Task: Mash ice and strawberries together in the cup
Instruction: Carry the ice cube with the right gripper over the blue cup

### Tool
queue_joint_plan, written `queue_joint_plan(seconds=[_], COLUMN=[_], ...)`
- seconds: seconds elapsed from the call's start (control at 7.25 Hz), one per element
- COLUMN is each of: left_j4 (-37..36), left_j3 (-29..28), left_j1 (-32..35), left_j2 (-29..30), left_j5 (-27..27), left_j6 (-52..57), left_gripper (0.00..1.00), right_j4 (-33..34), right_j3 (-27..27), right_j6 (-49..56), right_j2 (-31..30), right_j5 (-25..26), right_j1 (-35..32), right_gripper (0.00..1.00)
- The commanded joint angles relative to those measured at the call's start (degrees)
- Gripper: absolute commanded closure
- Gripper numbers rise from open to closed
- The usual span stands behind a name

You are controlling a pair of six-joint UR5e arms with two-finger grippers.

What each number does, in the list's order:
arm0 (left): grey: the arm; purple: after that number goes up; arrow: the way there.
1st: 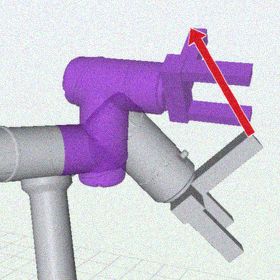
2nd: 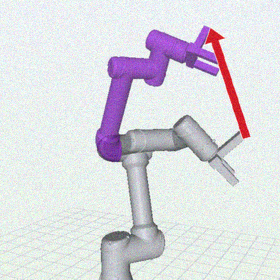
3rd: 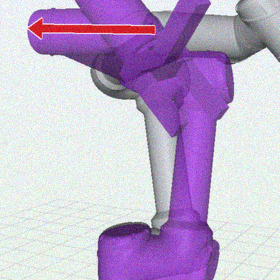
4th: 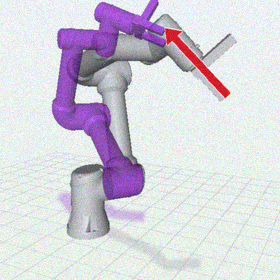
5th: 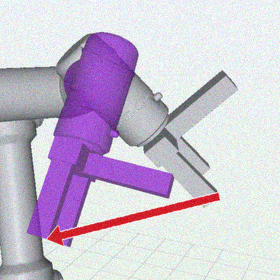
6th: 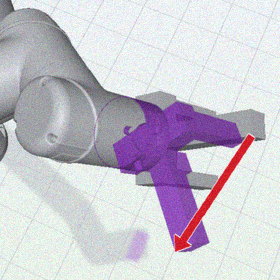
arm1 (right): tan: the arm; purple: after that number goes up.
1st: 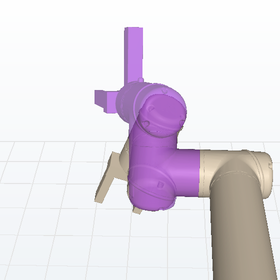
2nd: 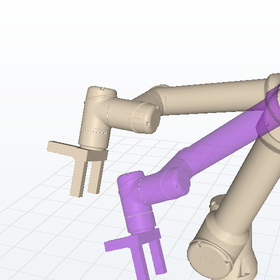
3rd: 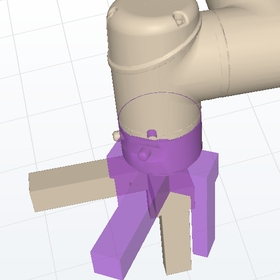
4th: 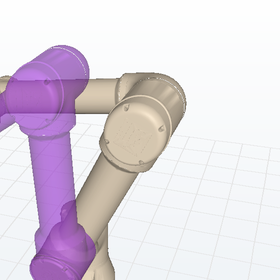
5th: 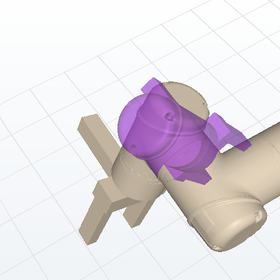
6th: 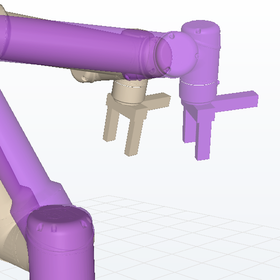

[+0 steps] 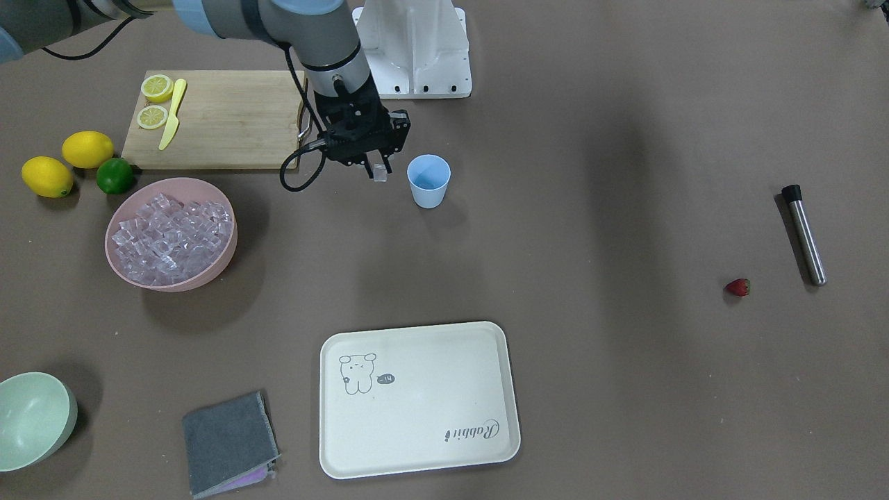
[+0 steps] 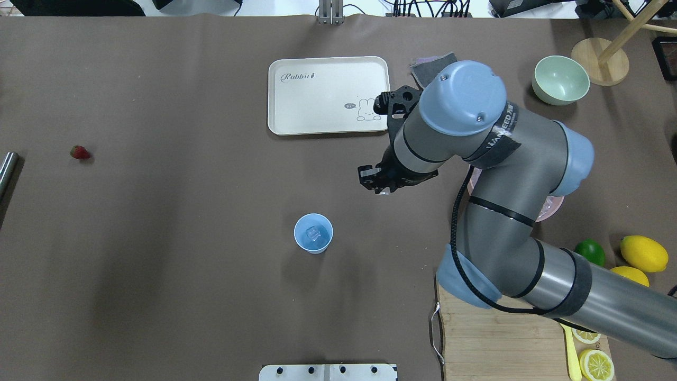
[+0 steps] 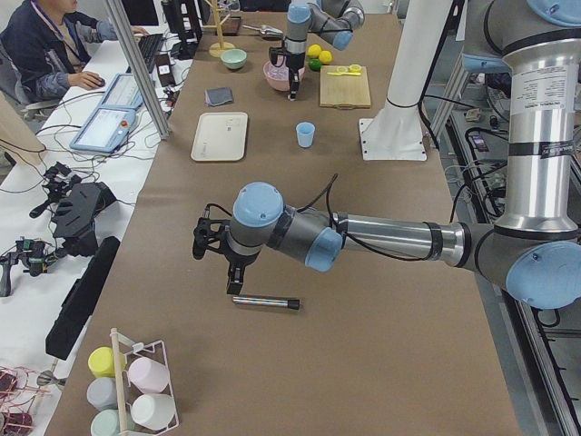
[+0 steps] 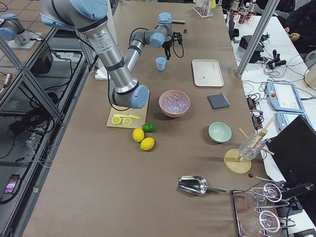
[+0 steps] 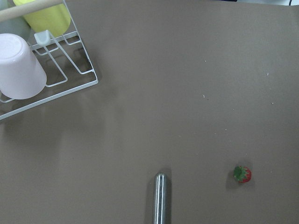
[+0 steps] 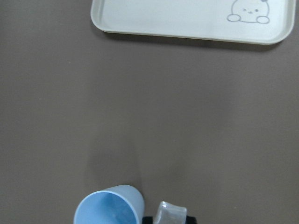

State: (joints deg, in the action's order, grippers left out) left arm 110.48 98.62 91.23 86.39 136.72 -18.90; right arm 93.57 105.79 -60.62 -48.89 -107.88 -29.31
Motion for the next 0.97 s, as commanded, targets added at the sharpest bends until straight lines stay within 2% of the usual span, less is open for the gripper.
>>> queue_joint_plan(seconds=[0.0, 0.14, 0.55, 0.83], left_j4=[0.0, -0.1, -0.2, -0.1], left_j3=[-0.2, -0.4, -0.2, -0.4], left_j1=[0.0, 0.0, 0.0, 0.0], left_j2=[-0.1, -0.1, -0.1, -0.1], left_j5=[0.0, -0.1, 0.0, 0.0], left_j6=[0.1, 0.1, 0.0, 0.1], left_gripper=[0.02, 0.02, 0.02, 0.02], right_j4=[-0.1, -0.2, -7.8, -8.6], right_j3=[-1.5, -3.0, -8.2, -8.8], right_j6=[-3.2, -3.0, -4.3, -4.6], right_j2=[3.1, 3.2, 3.2, 2.7], right_j5=[3.9, 4.9, 8.2, 8.7], right_j1=[4.3, 5.7, 7.9, 8.4], right_gripper=[1.00, 1.00, 1.00, 1.00])
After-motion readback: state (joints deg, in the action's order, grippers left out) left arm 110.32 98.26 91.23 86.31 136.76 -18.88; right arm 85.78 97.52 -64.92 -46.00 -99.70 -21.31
